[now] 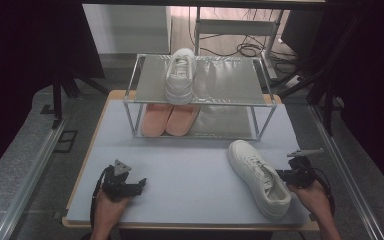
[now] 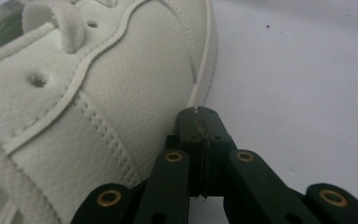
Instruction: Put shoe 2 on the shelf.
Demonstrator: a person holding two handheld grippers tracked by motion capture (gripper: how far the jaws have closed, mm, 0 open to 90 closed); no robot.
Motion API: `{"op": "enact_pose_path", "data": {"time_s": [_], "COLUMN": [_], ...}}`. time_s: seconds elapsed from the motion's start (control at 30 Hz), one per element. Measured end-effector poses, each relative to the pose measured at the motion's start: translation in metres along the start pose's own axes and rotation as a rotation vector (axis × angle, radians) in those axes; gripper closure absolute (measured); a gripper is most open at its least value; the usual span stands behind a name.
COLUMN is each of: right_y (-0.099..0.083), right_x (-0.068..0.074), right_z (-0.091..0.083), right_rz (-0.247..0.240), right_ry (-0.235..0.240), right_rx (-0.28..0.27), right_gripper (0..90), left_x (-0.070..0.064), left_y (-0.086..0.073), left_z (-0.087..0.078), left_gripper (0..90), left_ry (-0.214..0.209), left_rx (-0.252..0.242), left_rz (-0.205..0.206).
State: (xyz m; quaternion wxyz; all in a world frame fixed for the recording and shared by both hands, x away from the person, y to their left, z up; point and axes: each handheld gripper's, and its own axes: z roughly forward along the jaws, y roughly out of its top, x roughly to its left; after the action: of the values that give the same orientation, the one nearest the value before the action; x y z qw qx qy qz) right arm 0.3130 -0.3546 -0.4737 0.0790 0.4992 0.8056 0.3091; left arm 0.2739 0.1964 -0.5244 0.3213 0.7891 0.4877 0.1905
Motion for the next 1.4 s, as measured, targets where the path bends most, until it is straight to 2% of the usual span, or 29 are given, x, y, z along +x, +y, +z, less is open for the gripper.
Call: {"op": "enact_pose_path", "data": {"time_s": [0.17,0.4,0.67,0.87,0.97,1.0,1.1,1.27,1.4], "right_y": [0.007,0.027,0.053,0.068,0.071,0.07,0.067,0.06,0.054], "right_x": [0.015,0.037,0.063,0.078,0.077,0.075,0.069,0.06,0.062], "right_z": [0.01,0.032,0.06,0.072,0.071,0.068,0.057,0.029,0.01], "right_rz": [-0.003,-0.056,-0.107,-0.172,-0.185,-0.18,-0.175,-0.161,-0.163], "right_ry": [0.037,0.082,0.171,0.195,0.191,0.199,0.183,0.162,0.168], "right_rx": [0.007,0.009,0.02,0.041,0.043,0.039,0.026,-0.001,-0.017], "right_gripper": [88.9,88.9,88.9,88.8,85.1,83.8,81.8,77.9,74.8], "left_x": [0.0,0.0,0.0,0.0,-0.001,-0.001,-0.001,-0.001,-0.001], "left_y": [0.0,0.0,0.0,0.0,0.0,0.0,0.0,0.0,0.0], "left_z": [0.0,0.0,0.0,0.0,0.0,0.0,0.0,0.0,0.0], "left_gripper": [14.2,14.2,14.2,14.2,14.2,14.3,14.3,14.3,14.3], "left_ry": [0.0,0.0,0.0,0.0,0.0,0.0,0.0,0.0,0.0], "left_rx": [-0.004,-0.005,-0.005,-0.005,-0.006,-0.006,-0.006,-0.005,-0.005], "left_rz": [-0.005,-0.005,-0.005,-0.005,-0.006,-0.005,-0.005,-0.005,-0.005]}}
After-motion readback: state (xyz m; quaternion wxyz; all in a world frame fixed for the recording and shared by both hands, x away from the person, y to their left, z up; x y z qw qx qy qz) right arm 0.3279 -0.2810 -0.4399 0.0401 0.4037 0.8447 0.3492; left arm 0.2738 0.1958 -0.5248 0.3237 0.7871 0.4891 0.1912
